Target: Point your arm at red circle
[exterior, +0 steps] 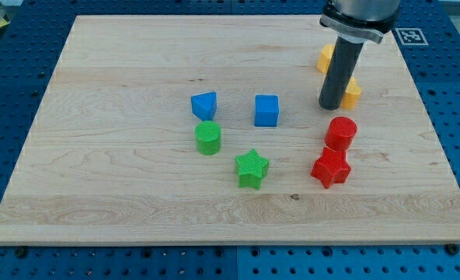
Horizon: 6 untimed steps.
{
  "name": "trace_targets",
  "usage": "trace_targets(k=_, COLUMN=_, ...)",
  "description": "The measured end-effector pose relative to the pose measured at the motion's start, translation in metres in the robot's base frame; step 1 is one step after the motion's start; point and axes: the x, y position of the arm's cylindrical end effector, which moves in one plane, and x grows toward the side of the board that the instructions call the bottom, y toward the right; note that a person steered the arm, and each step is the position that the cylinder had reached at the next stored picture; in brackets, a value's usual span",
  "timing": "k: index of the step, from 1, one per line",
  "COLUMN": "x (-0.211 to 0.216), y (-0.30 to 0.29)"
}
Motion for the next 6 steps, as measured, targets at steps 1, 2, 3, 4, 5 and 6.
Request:
trace_targets(k=1, x=0.0, y=0.014)
trace_targets(k=2, x=0.0, y=0.025)
trace_targets(k=3, x=0.014, y=0.027)
trace_targets(k=4, x=0.034, y=0.045)
trace_targets(k=5, x=0.062, y=0.074)
trace_targets(k=6, x=0.098, y=0.08)
